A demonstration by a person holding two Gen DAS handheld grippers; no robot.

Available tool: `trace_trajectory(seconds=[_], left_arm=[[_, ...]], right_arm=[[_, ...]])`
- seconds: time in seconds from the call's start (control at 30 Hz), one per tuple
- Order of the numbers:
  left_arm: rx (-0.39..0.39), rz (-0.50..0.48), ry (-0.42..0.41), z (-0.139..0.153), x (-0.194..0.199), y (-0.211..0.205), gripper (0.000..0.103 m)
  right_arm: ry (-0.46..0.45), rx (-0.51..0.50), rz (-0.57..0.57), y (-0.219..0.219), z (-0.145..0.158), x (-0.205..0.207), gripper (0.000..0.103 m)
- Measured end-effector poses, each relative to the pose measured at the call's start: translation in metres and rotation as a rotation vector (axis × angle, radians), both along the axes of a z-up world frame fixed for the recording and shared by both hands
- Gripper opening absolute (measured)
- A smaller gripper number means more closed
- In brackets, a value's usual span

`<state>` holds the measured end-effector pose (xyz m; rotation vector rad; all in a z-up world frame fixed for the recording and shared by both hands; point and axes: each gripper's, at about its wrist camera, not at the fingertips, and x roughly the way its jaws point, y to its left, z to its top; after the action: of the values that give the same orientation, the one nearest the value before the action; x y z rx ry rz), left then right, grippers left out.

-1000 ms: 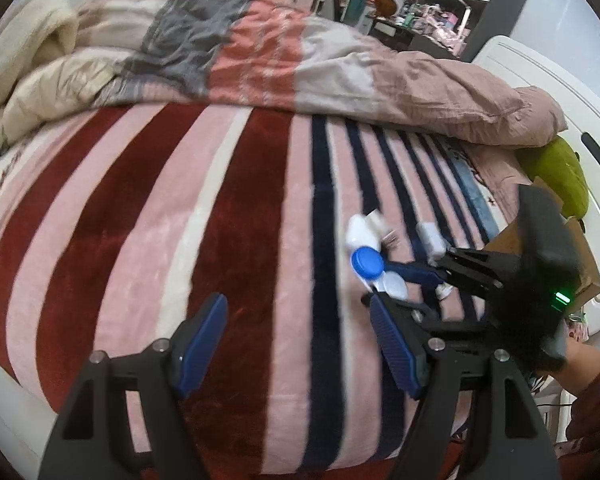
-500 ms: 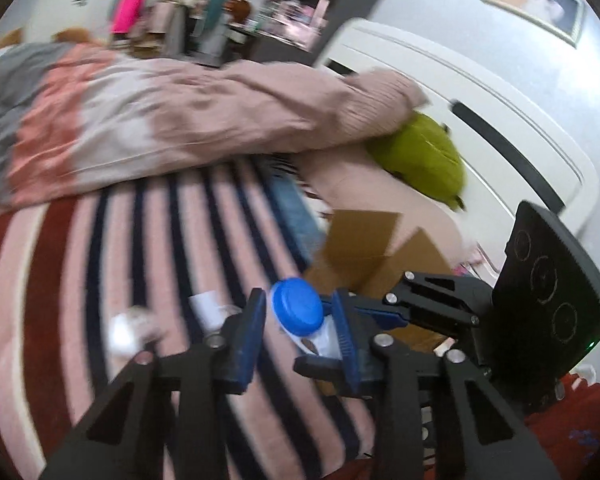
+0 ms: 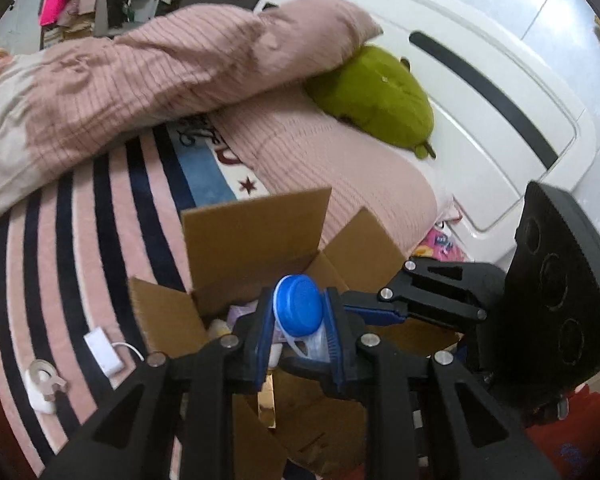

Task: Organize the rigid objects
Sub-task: 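Drop the lens case into the cardboard box with the left gripper, then grasp the white tape roll with the right gripper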

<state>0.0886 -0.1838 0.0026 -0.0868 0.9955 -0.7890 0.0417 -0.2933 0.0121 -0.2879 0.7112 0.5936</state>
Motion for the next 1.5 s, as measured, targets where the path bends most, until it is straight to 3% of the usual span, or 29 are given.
trace_trajectory(seconds=[0.17,0.2,0.27,0.4,0.53,0.63,0.73,0.9,1.1,1.23,1.5], left_arm=[[0.079,0.0,-0.011,-0.007,-0.004,-0.005,0.024],[0.086,0.007,-0.013,-0.007,-0.004,-0.003,0.027],[0.084,0.029,-0.015,-0.006,-0.005,0.004,0.043],[0.073,0.083,-0.044,0.002,-0.01,0.027,0.054],[0.071,0.151,-0.085,0.016,-0.022,0.062,0.06],[0.089,0.245,-0.121,0.025,-0.037,0.103,0.063],[0.119,0.337,-0.135,0.027,-0.049,0.143,0.064],[0.198,0.503,-0.153,0.012,-0.074,0.212,0.065],[0.185,0.595,-0.11,-0.027,-0.092,0.273,0.065],[0.21,0.624,-0.085,-0.058,-0.096,0.3,0.065],[0.173,0.647,-0.04,-0.092,-0.098,0.331,0.065]], right_arm=[[0.091,-0.084,-0.001,0.001,-0.015,0.0,0.027],[0.11,-0.091,-0.003,0.002,-0.017,0.001,0.027],[0.13,-0.101,-0.016,0.002,-0.017,0.004,0.027],[0.144,-0.135,-0.037,0.003,-0.019,0.004,0.034],[0.153,-0.092,-0.026,0.01,-0.012,0.007,0.065],[0.103,-0.059,0.02,0.028,0.001,-0.001,0.076],[0.044,-0.038,0.09,0.058,0.011,-0.011,0.098],[0.014,-0.044,0.225,0.129,0.009,-0.029,0.099],[0.152,-0.043,0.316,0.21,-0.039,-0.025,0.099],[0.291,0.029,0.262,0.234,-0.082,0.001,0.099],[0.342,0.117,0.002,0.228,-0.143,0.073,0.081]])
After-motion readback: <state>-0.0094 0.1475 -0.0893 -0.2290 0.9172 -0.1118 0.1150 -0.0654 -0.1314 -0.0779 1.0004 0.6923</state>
